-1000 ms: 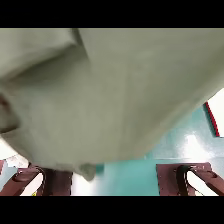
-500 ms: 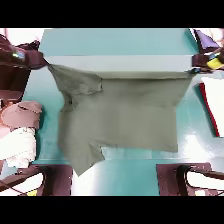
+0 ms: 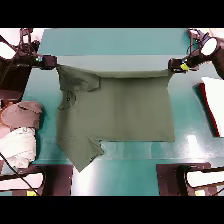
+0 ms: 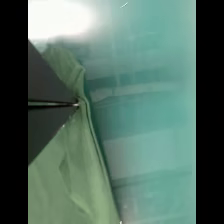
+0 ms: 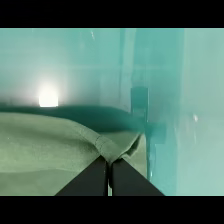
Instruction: Fold the shirts.
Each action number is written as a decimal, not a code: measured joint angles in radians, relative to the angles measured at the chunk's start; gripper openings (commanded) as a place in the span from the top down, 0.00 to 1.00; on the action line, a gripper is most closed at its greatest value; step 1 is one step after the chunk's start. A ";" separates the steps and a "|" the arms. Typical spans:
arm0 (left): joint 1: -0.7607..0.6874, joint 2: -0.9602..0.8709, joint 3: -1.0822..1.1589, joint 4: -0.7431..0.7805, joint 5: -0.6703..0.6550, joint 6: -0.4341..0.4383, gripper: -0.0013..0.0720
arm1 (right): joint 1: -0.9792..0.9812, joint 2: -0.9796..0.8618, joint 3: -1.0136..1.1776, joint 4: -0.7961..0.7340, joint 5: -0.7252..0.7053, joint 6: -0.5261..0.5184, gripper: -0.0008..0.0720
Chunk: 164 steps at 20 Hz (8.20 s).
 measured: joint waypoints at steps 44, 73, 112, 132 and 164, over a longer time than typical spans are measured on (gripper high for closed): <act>0.000 0.719 -1.105 0.002 -0.407 -0.308 0.30 | 0.027 0.296 -0.252 0.086 0.204 -0.045 0.36; 0.000 0.723 -0.844 -0.097 -0.373 -0.224 0.95 | -0.193 0.529 -0.974 0.113 0.248 -0.130 0.37; 0.000 0.344 -0.629 -0.166 0.377 -0.170 0.95 | -0.140 0.024 -0.149 0.272 0.042 -0.189 0.96; 0.000 0.176 -0.365 -0.168 0.077 -0.171 0.95 | -0.318 -0.235 0.117 0.434 0.319 -0.302 0.22; -0.526 -0.302 0.046 -0.150 0.014 -0.246 0.95 | -0.164 -0.040 0.002 0.689 0.473 -0.452 0.97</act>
